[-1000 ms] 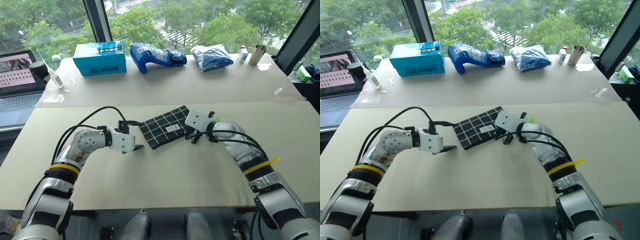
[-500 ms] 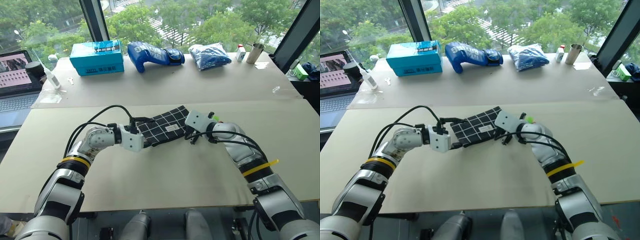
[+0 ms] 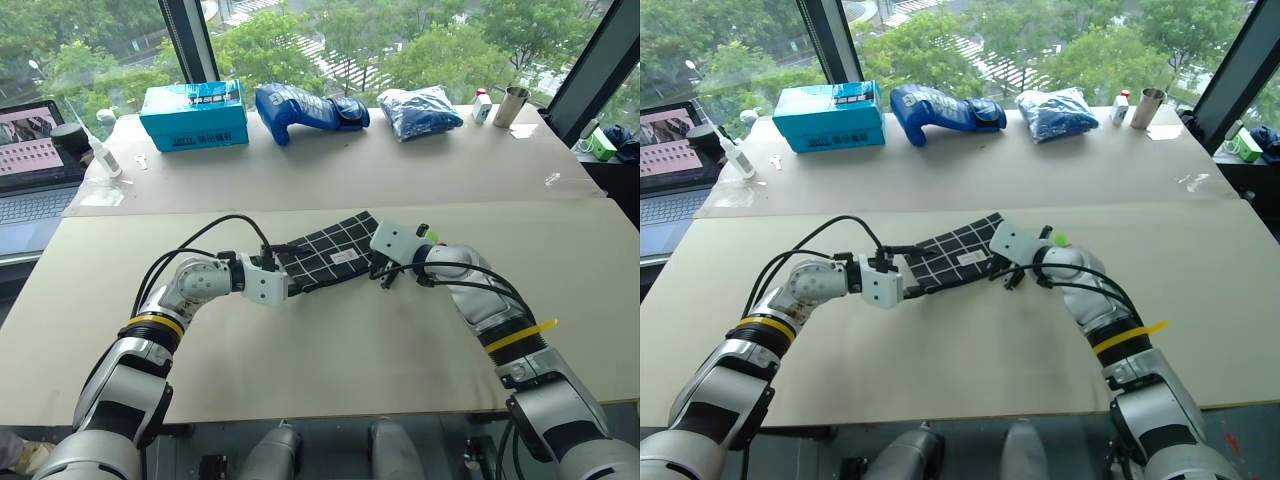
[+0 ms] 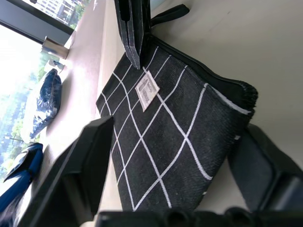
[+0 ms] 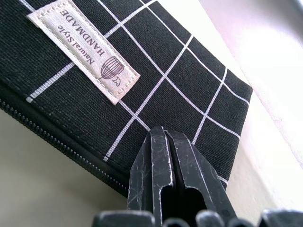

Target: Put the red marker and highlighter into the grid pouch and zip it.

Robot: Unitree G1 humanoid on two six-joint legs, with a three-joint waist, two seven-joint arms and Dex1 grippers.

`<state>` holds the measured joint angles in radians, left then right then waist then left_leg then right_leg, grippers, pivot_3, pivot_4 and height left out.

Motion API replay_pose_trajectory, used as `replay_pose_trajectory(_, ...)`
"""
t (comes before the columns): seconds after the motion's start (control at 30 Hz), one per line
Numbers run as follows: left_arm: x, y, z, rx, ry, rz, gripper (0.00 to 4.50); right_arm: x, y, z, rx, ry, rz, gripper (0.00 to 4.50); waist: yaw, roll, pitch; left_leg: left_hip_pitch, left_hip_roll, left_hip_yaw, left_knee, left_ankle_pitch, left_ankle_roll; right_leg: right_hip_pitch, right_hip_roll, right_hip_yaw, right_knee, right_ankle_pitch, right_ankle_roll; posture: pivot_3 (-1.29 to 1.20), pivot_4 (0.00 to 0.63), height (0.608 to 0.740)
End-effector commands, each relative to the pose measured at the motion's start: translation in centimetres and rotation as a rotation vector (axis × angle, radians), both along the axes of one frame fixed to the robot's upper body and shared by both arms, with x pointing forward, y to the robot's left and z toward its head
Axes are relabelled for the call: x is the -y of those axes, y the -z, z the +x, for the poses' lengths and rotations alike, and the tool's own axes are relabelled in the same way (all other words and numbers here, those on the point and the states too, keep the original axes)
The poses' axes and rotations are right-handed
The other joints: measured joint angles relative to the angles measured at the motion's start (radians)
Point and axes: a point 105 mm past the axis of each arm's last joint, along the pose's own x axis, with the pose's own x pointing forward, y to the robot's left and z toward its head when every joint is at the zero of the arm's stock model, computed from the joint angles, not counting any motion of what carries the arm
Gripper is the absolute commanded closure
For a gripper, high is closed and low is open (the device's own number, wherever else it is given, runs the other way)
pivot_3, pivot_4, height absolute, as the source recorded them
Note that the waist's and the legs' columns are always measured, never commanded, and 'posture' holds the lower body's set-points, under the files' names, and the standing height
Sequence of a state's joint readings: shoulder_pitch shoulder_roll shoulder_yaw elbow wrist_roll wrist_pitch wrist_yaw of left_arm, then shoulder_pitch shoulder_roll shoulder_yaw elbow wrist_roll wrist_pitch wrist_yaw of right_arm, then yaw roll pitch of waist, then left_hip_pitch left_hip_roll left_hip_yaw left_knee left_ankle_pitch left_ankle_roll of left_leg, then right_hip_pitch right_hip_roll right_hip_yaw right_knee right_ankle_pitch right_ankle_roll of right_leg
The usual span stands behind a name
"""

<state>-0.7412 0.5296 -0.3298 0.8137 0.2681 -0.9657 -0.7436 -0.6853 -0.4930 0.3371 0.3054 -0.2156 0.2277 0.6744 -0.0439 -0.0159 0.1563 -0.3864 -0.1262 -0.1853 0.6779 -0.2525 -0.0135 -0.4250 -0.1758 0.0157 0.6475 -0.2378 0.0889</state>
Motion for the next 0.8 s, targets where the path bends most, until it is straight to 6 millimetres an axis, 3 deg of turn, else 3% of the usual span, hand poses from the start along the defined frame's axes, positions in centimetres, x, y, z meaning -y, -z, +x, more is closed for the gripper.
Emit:
replay_pose_trajectory(0.03, 0.3, -1.2, 0.4, 0.049, 0.008, -0.032, 2.57, 0.8, 0.5, -0.3, -0.017, 0.028, -0.005, 4.5, 0.001, 0.0, 0.0, 0.0, 0.0, 0.0, 0.0, 0.0, 0.0, 0.0, 0.0, 0.0, 0.0, 0.0, 0.0, 0.0, 0.15, 0.74)
replay_pose_trajectory(0.2, 0.8, -0.9, 0.5, 0.045, 0.013, -0.041, 4.47, 0.8, 0.5, -0.6, -0.019, 0.027, 0.003, 4.5, 0.002, 0.0, 0.0, 0.0, 0.0, 0.0, 0.0, 0.0, 0.001, 0.0, 0.0, 0.0, 0.0, 0.0, 0.0, 0.0, 0.15, 0.74)
replay_pose_trajectory(0.5, 1.1, -0.8, 0.5, 0.024, 0.02, -0.058, 4.47, 0.6, 0.8, -1.3, -0.03, 0.021, 0.026, 4.5, 0.004, 0.0, 0.0, -0.001, 0.0, 0.0, 0.001, 0.0, 0.001, 0.0, 0.0, 0.0, 0.0, 0.0, 0.0, 0.0, 0.15, 0.74)
replay_pose_trajectory(0.6, 0.3, -0.8, 0.3, -0.006, 0.002, -0.077, 4.5, -0.6, -2.3, -1.8, -0.065, -0.004, 0.303, 3.69, 0.002, 0.0, 0.0, -0.001, 0.0, 0.0, 0.001, -0.001, 0.001, 0.0, 0.0, 0.0, 0.0, 0.0, 0.0, 0.0, 0.15, 0.74)
replay_pose_trajectory(0.8, -1.6, -1.0, 0.4, -0.025, -0.062, -0.1, 4.5, 2.0, -6.2, -1.5, -0.007, 0.073, 0.47, 1.58, -0.001, 0.0, 0.0, -0.002, 0.001, -0.001, 0.001, -0.001, 0.001, -0.001, 0.0, 0.0, 0.0, 0.0, 0.0, 0.0, 0.15, 0.74)
